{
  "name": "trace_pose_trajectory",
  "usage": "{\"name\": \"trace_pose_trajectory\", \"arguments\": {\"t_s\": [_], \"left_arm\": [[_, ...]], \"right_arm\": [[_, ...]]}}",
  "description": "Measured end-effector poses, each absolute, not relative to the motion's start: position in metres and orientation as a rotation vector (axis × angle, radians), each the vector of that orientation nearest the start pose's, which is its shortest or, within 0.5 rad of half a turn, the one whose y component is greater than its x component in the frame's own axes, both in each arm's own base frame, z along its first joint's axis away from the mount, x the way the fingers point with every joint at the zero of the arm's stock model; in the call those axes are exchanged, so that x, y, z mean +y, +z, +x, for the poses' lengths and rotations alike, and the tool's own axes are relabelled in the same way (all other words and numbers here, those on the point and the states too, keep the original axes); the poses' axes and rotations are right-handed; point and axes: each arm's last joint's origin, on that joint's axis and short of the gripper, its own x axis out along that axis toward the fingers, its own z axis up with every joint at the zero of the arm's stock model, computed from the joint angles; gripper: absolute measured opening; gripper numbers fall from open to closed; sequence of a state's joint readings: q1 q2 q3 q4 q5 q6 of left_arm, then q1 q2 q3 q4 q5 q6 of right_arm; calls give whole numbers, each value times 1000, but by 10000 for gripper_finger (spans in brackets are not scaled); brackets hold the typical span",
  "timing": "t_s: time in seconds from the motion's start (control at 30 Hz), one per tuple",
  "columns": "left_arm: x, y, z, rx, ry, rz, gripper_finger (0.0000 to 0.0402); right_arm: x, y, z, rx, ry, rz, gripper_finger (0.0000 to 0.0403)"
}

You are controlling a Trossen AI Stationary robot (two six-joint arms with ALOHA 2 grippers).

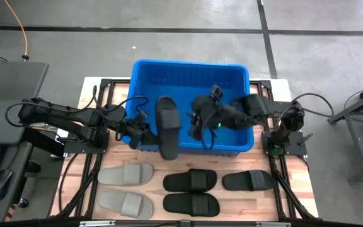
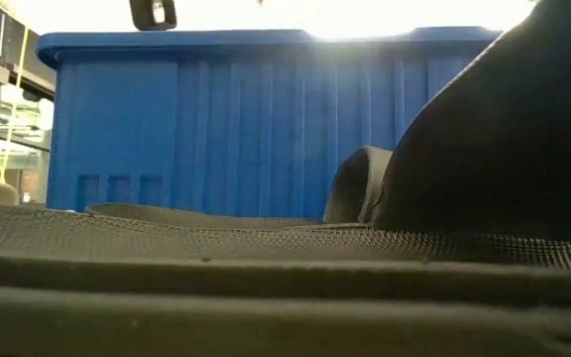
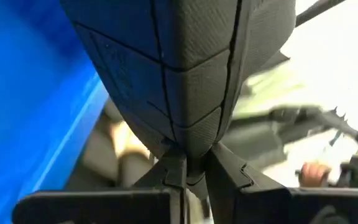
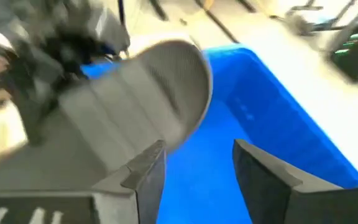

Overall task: Pick and place slides into bin
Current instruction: Put the bottom right black slide into the blue bin

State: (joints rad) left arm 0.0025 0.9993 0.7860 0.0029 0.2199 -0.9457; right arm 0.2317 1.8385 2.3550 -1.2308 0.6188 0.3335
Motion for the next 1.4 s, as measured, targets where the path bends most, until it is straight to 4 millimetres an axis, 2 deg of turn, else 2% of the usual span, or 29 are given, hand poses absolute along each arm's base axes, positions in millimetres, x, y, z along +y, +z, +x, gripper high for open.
{"name": "trace_pose_trajectory", "arguments": {"t_s": [0.1, 0.2, 0.4, 0.6, 0.8, 0.93, 1.13, 1.4], "left_arm": [[-7, 310, 219, 336, -108, -921, 24], [-7, 317, 215, 298, -158, -898, 24], [-9, 325, 207, 267, -237, -859, 23], [-10, 330, 202, 250, -304, -779, 22], [-11, 334, 197, 233, -347, -745, 21], [-11, 336, 195, 227, -356, -747, 21], [-12, 339, 192, 211, -378, -742, 19], [-12, 340, 190, 203, -381, -740, 19]], "right_arm": [[53, 480, 334, 559, -406, 70, 178], [41, 489, 333, 527, -272, 161, 175], [11, 493, 342, 521, -20, 339, 175], [-30, 492, 340, 524, -27, 456, 192], [-60, 493, 348, 471, 98, 567, 200], [-67, 494, 360, 421, 229, 629, 197], [-65, 471, 385, 486, 254, 650, 200], [-59, 455, 412, 478, 314, 653, 198]]}}
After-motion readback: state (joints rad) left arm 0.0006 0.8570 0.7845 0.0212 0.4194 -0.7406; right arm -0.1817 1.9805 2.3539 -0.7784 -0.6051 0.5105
